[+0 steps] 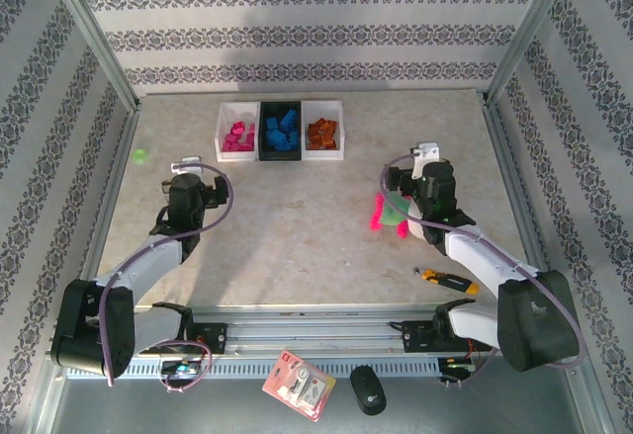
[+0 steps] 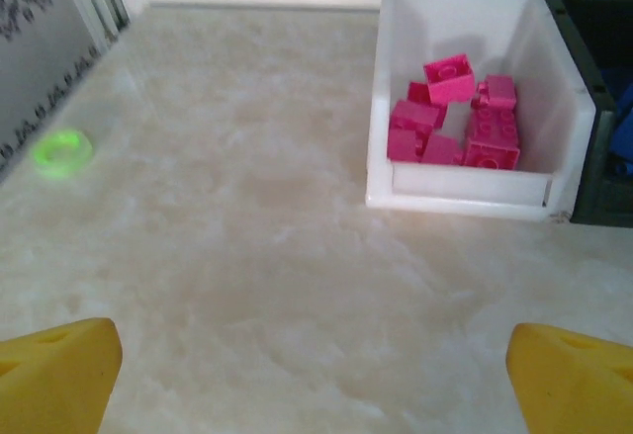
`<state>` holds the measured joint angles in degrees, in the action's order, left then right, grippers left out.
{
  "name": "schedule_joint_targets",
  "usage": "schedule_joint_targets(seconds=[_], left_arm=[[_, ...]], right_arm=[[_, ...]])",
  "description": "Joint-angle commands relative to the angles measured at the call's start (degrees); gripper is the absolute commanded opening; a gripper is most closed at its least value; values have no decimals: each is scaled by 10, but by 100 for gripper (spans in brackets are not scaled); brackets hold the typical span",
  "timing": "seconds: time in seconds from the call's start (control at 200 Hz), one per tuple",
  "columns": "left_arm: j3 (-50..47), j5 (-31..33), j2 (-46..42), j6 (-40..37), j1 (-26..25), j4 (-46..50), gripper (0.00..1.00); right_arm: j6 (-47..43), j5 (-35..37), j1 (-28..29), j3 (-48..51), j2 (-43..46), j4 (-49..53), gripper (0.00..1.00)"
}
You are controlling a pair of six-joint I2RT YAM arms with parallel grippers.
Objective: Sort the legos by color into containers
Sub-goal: Reset both arms
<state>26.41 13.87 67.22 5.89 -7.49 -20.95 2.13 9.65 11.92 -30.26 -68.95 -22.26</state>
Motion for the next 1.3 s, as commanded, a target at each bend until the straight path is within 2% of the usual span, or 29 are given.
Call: schedule_joint_targets(seconds=[0.0, 0.11, 0.215, 0.295, 0.41, 0.455, 0.52, 0.6, 0.655, 0.68, 0.704, 0.734, 0.794, 0.944, 1.294], left_arm=[[-34, 7, 7, -78, -3, -143, 99], [-69, -4, 27, -84, -3, -182, 99], [-89, -12, 66, -85, -2, -241, 99], [-95, -23, 116, -102, 1, -318, 99], [-75, -23, 186, -97, 10, -356, 99], [-75, -26, 218, -96, 18, -398, 99], [-65, -64, 203, -67, 42, -336, 99], [-63, -88, 255, -69, 56, -403, 99], [-45, -94, 229, -54, 62, -313, 99], [-38, -99, 232, -53, 65, -306, 99], [-46, -102, 240, -54, 66, -338, 99], [-50, -96, 246, -55, 67, -362, 99], [-44, -89, 235, -47, 67, -328, 99], [-63, -51, 242, -37, 67, -379, 99], [-47, -96, 242, -55, 67, -347, 99]], right_arm=[[-11, 50, -22, 27, -2, -49, 97], [-14, 54, -51, 59, -21, -101, 98], [2, 27, -85, 84, -53, -171, 98], [6, 11, -97, 91, -84, -227, 98], [9, -27, -107, 82, -128, -253, 98], [6, -37, -107, 79, -148, -268, 98], [-1, -55, -107, 82, -175, -293, 98], [-2, -61, -107, 90, -187, -327, 98], [-2, -61, -107, 86, -183, -311, 98], [-2, -58, -107, 86, -182, -309, 98], [0, -58, -107, 87, -183, -312, 98], [0, -56, -107, 87, -184, -316, 98], [0, -57, -107, 87, -184, -314, 98], [-1, -56, -107, 87, -183, -315, 98], [-1, -56, -107, 87, -184, -315, 98]])
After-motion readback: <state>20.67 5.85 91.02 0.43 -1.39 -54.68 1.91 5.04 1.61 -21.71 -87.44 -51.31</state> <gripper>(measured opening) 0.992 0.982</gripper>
